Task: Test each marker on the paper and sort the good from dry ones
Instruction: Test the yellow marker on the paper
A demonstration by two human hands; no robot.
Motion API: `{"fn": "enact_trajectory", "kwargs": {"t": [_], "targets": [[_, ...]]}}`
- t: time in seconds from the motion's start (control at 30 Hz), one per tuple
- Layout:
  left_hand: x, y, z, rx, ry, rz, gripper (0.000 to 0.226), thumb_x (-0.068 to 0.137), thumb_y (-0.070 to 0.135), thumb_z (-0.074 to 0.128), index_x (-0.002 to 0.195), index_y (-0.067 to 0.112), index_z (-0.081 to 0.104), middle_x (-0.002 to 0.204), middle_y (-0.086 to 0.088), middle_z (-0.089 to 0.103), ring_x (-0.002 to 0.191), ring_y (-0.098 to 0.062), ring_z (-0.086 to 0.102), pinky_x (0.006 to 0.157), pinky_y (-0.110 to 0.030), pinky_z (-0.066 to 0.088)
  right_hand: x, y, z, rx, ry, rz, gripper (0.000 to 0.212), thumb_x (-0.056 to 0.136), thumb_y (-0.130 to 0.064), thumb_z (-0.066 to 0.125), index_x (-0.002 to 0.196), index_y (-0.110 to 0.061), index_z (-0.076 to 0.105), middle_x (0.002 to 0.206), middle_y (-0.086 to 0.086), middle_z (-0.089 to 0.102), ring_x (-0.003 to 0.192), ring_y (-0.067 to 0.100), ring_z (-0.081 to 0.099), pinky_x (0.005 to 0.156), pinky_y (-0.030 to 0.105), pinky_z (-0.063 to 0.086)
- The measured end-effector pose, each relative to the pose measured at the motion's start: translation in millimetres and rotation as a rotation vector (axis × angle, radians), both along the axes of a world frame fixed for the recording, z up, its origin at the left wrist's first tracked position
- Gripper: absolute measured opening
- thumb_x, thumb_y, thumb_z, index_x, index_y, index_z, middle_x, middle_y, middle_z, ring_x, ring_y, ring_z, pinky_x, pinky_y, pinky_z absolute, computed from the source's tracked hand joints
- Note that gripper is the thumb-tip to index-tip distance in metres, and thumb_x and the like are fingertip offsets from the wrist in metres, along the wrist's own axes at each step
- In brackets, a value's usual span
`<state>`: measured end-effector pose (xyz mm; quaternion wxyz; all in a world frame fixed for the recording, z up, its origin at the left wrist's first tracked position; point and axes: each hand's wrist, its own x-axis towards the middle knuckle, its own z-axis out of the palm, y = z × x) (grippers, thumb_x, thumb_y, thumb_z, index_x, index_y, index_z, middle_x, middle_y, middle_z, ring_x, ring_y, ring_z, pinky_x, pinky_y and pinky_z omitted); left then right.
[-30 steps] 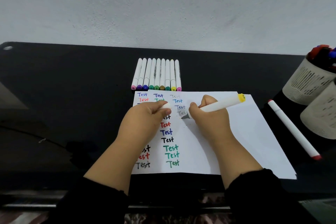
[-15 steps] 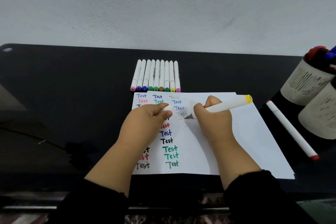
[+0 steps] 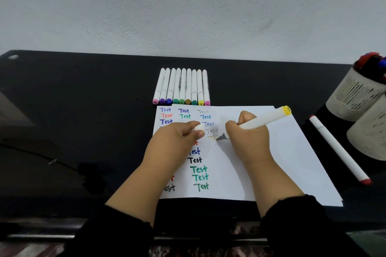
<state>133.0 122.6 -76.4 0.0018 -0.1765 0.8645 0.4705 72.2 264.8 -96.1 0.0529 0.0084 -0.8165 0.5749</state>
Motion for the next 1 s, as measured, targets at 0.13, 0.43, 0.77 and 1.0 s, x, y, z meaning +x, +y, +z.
{"fn": "enact_trajectory", "kwargs": {"t": [0.13, 0.43, 0.77, 1.0], "targets": [[-0.4, -1.7, -1.1, -0.025, -0.026, -0.02, 0.037, 0.09, 0.04, 0.057, 0.126, 0.036, 0.056, 0.121, 0.013, 0.062, 0.109, -0.005, 0.056, 0.089, -0.024, 0.043, 3.0, 1.4, 7.4, -0.067, -0.003, -0.024, 0.039, 0.084, 0.001, 0.05, 0.06, -0.015, 0.023, 0.031, -0.012, 0.031, 0.034, 0.0, 0.039, 0.036, 0.013, 0.022], [0.6, -3.1, -3.9, -0.002, -0.028, -0.017, 0.035, 0.089, 0.04, 0.058, 0.123, 0.036, 0.059, 0.119, 0.014, 0.063, 0.106, -0.004, 0.057, 0.093, -0.026, 0.044, -0.5, 1.9, 1.7, 0.004, -0.011, -0.016, 0.038, 0.08, -0.003, 0.052, 0.06, -0.016, 0.023, 0.038, -0.009, 0.025, 0.039, 0.007, 0.026, 0.037, 0.015, 0.019], [-0.4, -3.9, -4.3, 0.022, -0.031, -0.003, 0.035, 0.088, 0.041, 0.059, 0.123, 0.037, 0.059, 0.12, 0.014, 0.062, 0.105, -0.004, 0.058, 0.095, -0.027, 0.044, 2.6, 3.4, 4.0, -0.033, -0.019, -0.047, 0.038, 0.082, -0.002, 0.05, 0.06, -0.015, 0.023, 0.031, -0.012, 0.032, 0.034, 0.003, 0.033, 0.036, 0.013, 0.021], [0.0, -5.0, -4.0, 0.038, -0.021, -0.005, 0.035, 0.088, 0.041, 0.06, 0.122, 0.037, 0.059, 0.115, 0.016, 0.064, 0.09, 0.005, 0.057, 0.083, -0.02, 0.043, 0.8, 3.1, 6.5, -0.056, -0.036, -0.063, 0.038, 0.083, -0.003, 0.05, 0.06, -0.016, 0.023, 0.032, -0.013, 0.031, 0.035, 0.004, 0.033, 0.036, 0.014, 0.021]]}}
